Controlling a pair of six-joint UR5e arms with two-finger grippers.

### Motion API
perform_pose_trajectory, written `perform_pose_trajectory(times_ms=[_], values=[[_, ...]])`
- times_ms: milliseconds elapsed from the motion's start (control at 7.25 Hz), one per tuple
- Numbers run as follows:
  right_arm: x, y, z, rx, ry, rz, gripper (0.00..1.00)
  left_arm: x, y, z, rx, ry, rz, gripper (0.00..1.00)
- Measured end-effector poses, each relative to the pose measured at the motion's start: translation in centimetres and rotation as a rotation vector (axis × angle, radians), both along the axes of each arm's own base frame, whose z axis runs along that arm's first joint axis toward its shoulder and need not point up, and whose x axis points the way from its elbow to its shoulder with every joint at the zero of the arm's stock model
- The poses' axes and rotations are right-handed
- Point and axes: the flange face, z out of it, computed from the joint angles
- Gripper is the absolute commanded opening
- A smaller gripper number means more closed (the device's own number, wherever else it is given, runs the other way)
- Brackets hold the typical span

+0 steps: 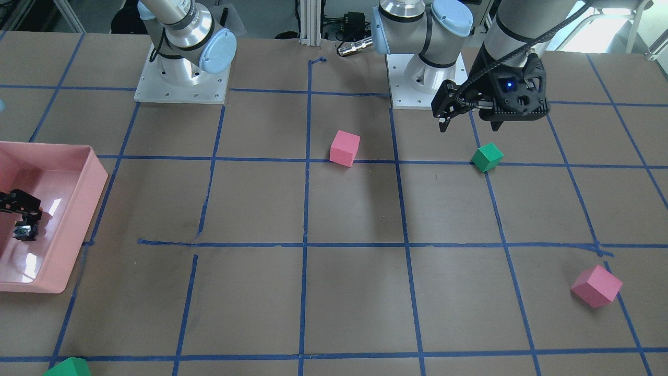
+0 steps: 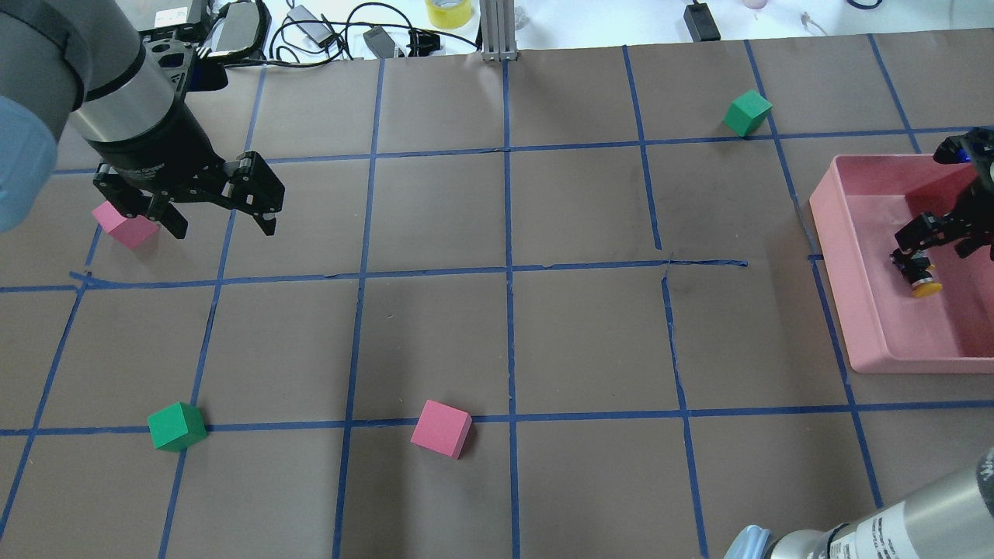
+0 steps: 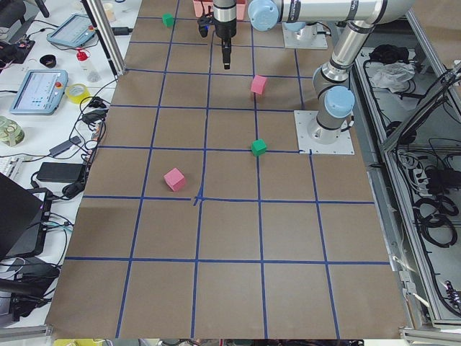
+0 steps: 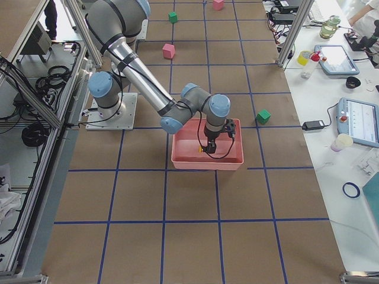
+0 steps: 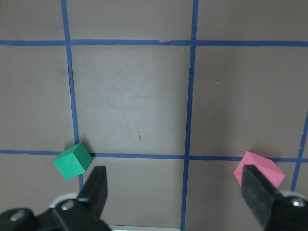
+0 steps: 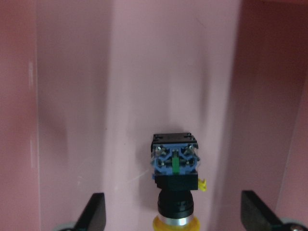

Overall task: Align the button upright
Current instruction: 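Close the right gripper on the black switch body inside the tray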

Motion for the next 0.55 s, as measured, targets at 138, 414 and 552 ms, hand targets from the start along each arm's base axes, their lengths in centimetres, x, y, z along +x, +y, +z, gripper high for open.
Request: perform_pose_trajectory(times_ms=[138,414,552], values=[[-0.25,-0.3,-0.58,-0.01,0.01,0.001,1.0,0.0,0.0,0.01,0.0,0.0,-0.001,1.0],[-0.48,-0.6,-1.18,-0.024,0.021,0.001,1.0,0.03,0.04,-0.06,0.003,-0.002,-0.003,1.0],[-0.57,-0.7,-1.57,-0.026,0.023,0.001,1.0,0.08,0.04,-0.06,0.003,-0.008,-0.004,1.0]])
